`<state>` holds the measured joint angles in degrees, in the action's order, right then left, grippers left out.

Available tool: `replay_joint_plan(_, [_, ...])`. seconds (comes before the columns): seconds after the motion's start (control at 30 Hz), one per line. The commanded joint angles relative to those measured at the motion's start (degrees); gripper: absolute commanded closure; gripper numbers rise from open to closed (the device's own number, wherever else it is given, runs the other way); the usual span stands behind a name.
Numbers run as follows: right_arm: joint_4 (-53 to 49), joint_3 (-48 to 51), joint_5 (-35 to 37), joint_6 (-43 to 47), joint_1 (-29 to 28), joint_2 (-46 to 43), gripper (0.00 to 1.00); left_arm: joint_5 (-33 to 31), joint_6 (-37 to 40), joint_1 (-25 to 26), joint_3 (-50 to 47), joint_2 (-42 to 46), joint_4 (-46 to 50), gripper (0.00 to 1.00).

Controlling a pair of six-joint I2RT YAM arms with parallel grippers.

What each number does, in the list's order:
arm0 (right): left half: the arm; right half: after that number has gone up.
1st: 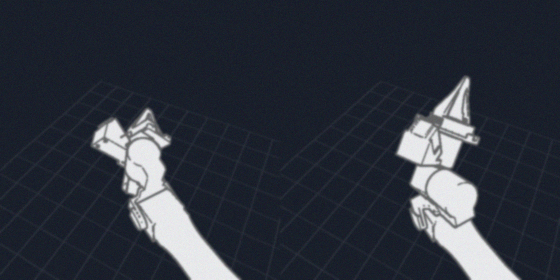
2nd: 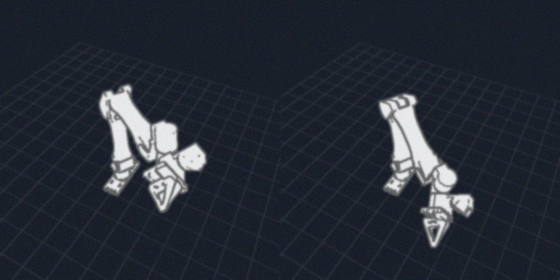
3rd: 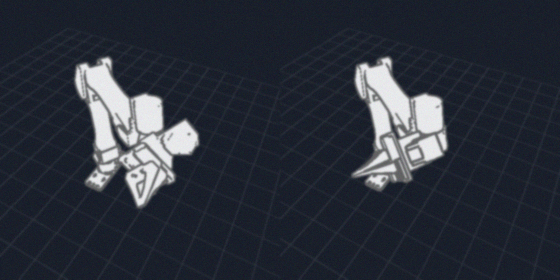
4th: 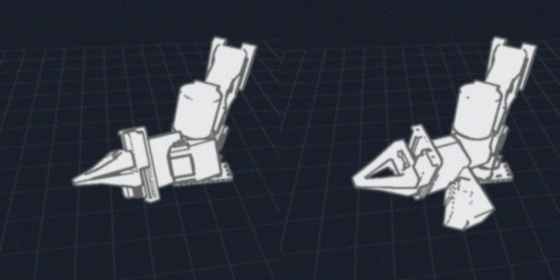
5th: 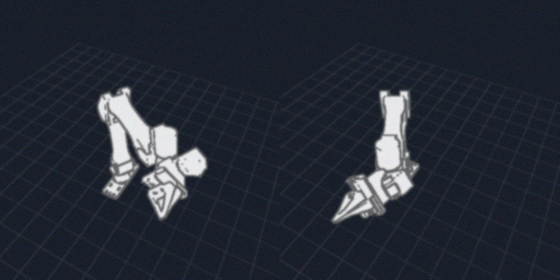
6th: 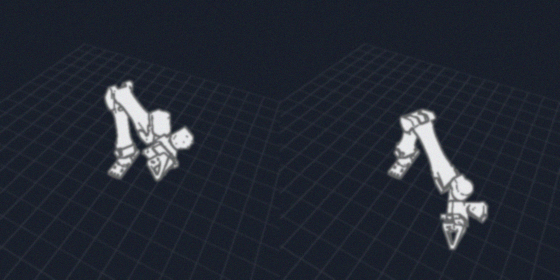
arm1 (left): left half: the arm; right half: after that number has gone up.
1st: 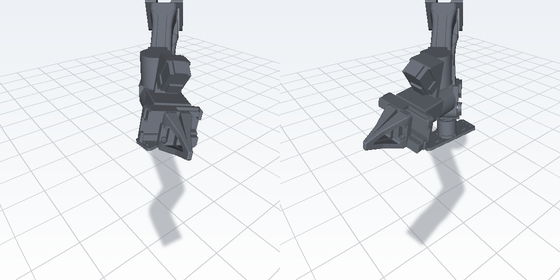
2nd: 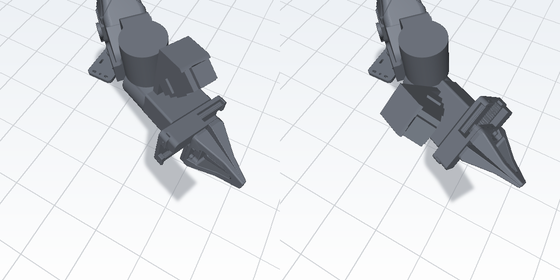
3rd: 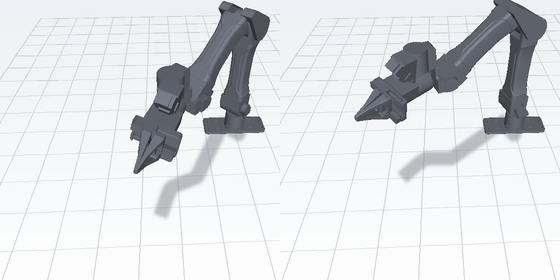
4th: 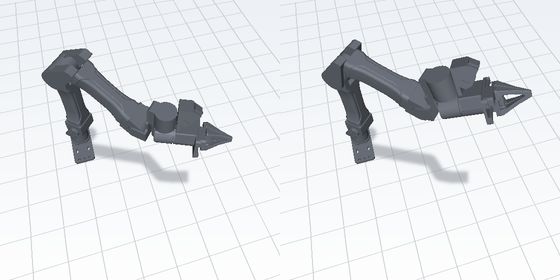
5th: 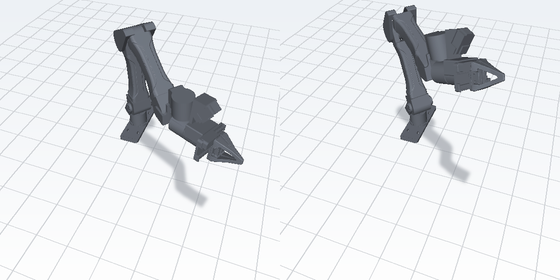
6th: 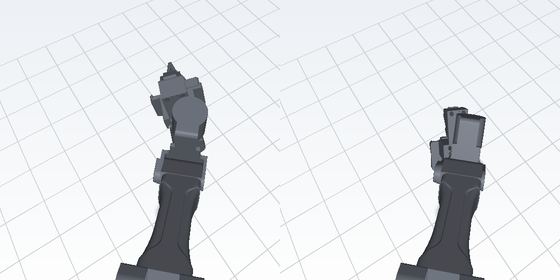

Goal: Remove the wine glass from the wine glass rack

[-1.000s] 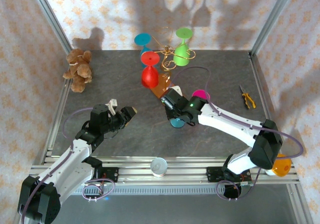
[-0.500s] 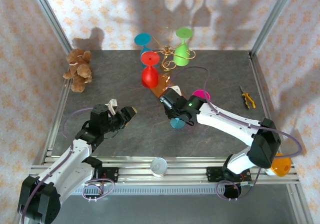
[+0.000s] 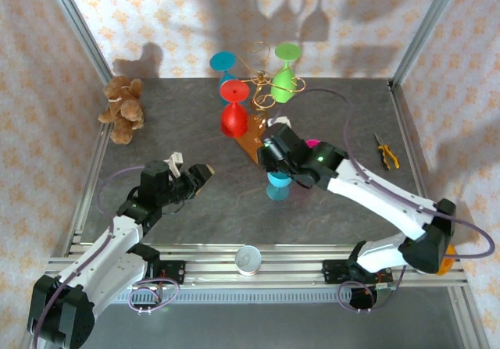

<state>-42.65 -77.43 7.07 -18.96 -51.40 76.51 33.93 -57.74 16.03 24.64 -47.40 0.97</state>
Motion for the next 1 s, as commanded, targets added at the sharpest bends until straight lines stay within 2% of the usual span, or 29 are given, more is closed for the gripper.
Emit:
replay_joint_plan(0.0, [-0.57,-2.64,-5.34,-2.8,4.25,-4.72,0.54,-1.77,2.82,-0.17,6.83,0.73,3.52,0.39])
replay_joint_plan(0.23, [0.99,-6.03,-19.84,-6.81,18.61,-10.26,0.47,-5.62,9.87,-0.21,22.15,-0.82,15.27,0.39])
replay_joint_plan(0.37, [3.44,-8.2,-30.64,-9.35,28.88,-9.24,0.43,-7.48,10.41,-1.43,27.63,-2.8,16.69,0.39])
replay_joint_plan(0.47, [7.79,-9.32,-39.32,-12.43,37.19,-6.46,0.41,-6.09,9.22,-4.43,30.12,-4.79,15.58,0.39])
replay_joint_plan(0.57, [11.43,-11.67,-43.7,-14.26,42.87,-2.3,0.4,-3.56,7.26,-8.04,31.57,-7.27,12.7,0.39])
replay_joint_plan(0.7, [13.95,-17.82,-46.54,-13.91,45.54,5.4,0.39,-2.94,8.04,-9.21,35.22,-11.63,12.1,0.39])
replay_joint_plan(0.97, [15.82,-35.83,-51.45,-13.89,46.35,24.21,0.41,-2.76,8.22,-9.75,39.91,-18.87,9.64,0.39])
